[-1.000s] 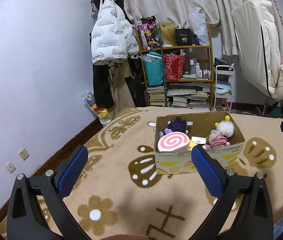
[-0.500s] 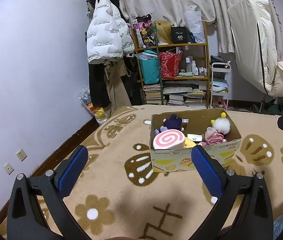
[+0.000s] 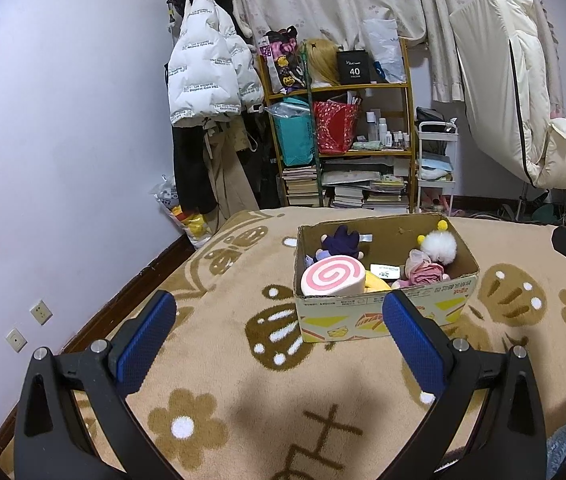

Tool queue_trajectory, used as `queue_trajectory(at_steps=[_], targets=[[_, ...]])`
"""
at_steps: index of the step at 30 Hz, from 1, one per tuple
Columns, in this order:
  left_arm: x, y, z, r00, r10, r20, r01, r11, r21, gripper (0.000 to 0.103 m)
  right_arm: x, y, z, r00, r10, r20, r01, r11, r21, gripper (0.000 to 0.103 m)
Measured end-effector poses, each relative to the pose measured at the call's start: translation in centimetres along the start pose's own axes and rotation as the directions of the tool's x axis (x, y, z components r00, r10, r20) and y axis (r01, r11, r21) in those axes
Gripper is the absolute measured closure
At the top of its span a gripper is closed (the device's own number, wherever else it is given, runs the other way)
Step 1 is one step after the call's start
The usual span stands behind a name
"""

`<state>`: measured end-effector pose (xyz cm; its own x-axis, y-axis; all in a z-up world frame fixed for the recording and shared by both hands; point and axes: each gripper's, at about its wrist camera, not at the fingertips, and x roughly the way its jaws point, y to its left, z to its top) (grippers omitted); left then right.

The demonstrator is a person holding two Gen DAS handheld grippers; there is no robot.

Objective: Organize soft objects

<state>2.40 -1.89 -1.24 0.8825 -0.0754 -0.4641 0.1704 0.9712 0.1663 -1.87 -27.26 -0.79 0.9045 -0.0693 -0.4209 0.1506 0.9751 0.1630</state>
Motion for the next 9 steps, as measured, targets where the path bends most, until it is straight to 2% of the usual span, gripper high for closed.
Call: queue_trajectory(at_steps=[9], targets=[[0.0,-0.27,-0.12,1.0,-0.003,-0.003,0.003,1.0,0.005,0.001,-0.02,-0.05,0.05,1.0,0.001,-0.002,-0.001,1.0,0.001,0.0]])
